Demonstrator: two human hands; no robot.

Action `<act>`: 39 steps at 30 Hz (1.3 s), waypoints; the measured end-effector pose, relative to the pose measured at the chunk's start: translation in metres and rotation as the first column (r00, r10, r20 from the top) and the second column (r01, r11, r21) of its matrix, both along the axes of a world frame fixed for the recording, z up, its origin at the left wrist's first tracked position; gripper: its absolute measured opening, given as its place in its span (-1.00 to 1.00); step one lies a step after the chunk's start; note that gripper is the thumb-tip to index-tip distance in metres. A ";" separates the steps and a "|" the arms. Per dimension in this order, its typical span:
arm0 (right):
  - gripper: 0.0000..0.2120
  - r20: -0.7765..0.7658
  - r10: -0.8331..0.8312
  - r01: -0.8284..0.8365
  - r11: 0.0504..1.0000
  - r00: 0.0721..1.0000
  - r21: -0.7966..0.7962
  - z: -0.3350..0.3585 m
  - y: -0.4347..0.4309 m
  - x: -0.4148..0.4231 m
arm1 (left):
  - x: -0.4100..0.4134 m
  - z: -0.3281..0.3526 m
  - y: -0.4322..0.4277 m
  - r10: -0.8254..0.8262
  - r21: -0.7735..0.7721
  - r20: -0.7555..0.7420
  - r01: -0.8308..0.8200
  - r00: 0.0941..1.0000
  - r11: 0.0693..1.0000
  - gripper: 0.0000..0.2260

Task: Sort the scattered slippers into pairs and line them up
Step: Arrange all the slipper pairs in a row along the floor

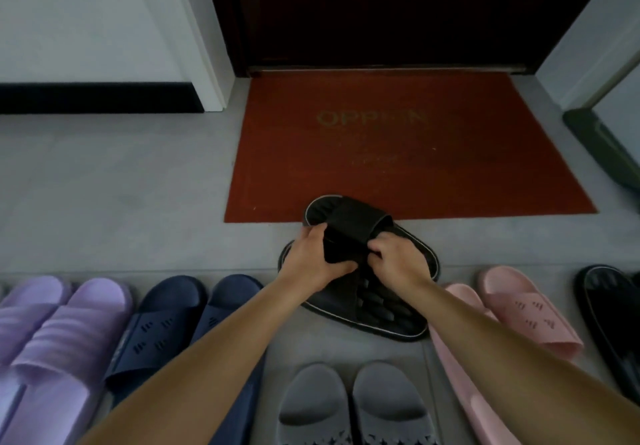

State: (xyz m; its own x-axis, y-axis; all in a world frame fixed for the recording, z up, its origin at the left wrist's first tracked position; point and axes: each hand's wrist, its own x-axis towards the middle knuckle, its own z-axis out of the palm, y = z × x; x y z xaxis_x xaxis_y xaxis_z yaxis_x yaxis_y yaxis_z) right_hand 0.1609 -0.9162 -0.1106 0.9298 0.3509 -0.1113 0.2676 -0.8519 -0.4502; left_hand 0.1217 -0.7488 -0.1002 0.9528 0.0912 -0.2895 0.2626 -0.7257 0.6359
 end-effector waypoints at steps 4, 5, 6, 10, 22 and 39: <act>-0.90 0.204 0.019 -0.043 0.993 0.979 0.114 0.049 -0.030 0.019 | 0.018 0.046 -0.017 -0.051 0.030 0.258 0.045 0.965 0.999 -0.28; -0.91 0.254 0.014 -0.052 0.989 0.967 0.142 0.066 -0.040 0.026 | 0.024 0.062 -0.026 -0.071 0.035 0.315 0.063 0.946 0.997 -0.30; -0.91 0.308 0.005 -0.056 0.986 0.951 0.159 0.085 -0.053 0.034 | 0.032 0.079 -0.038 -0.085 0.031 0.369 0.079 0.926 0.996 -0.30; -0.89 0.427 -0.038 -0.036 0.986 0.903 0.162 0.158 -0.132 0.055 | 0.062 0.140 -0.109 -0.157 0.011 0.481 0.173 0.862 0.985 -0.23; -0.82 0.256 -0.649 0.640 0.758 0.717 0.126 0.097 -0.456 -0.025 | 0.059 0.103 -0.445 -0.605 0.068 0.264 0.611 0.751 0.789 -0.28; -0.88 -0.048 -0.931 0.904 0.364 0.363 -0.223 0.011 -0.596 0.003 | 0.070 0.037 -0.423 -0.537 0.146 0.014 0.530 0.843 0.836 -0.31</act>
